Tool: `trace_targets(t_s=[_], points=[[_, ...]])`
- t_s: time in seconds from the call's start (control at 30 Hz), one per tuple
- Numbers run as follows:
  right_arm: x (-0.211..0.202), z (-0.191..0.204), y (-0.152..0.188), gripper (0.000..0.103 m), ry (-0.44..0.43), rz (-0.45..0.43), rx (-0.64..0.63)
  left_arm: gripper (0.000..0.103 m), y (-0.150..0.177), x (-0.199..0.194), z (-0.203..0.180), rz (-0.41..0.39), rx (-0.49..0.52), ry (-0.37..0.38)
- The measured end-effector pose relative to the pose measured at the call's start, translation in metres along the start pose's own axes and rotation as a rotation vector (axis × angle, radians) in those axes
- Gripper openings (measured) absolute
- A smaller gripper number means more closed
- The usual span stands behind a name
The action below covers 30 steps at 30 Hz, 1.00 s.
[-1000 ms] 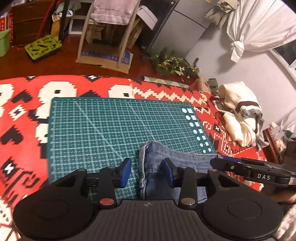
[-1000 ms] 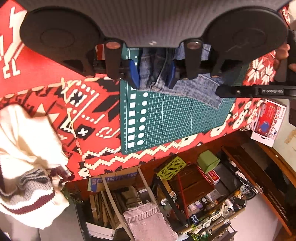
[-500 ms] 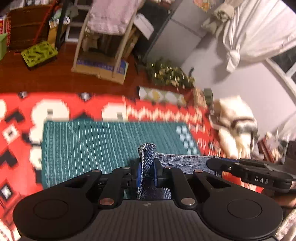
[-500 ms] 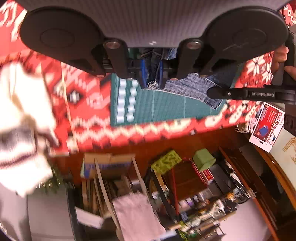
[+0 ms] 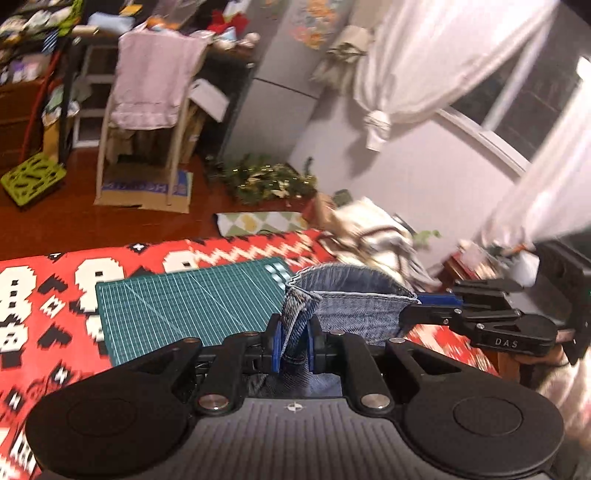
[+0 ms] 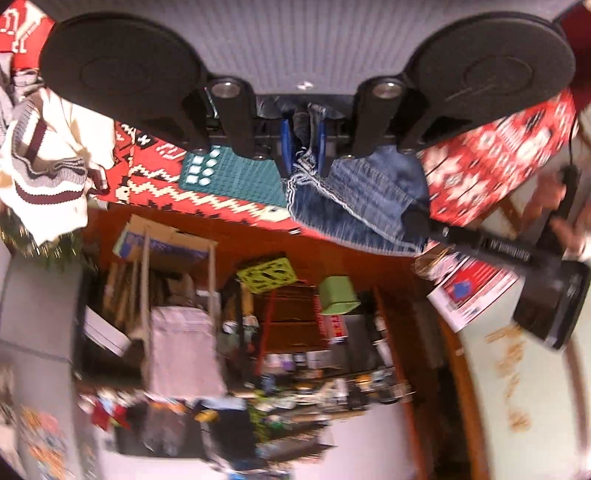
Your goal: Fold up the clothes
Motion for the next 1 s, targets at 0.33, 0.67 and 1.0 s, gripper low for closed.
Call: trace_targets(t_s=[0.33, 0.67, 1.0], points=[[-0.049, 0.083, 0.116, 0.018, -0.034, 0.149, -0.183, 0.024, 0.120, -0.035, -0.038, 0.139, 0.067, -0.045], [-0.060, 0.065, 0.159, 0.020, -0.006, 0.208, -0.042, 0.021, 0.186, -0.044, -0.003, 0.192, -0.130, -0.216], [-0.056, -0.005, 0.178, 0.026, 0.013, 0.226, 0.490, 0.037, 0.206, -0.070, 0.019, 0.171, -0.254, -0.310]])
Point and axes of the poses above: each gripper's, at about its wrist camera, not at the fingertips, and x roughly the way its jaws point, z to its left, y to its underside, the point moved 6 cm from there along x, roughly the way its jaws point, and after that the axes turned 1 degree about z, right-handed, at the moved point
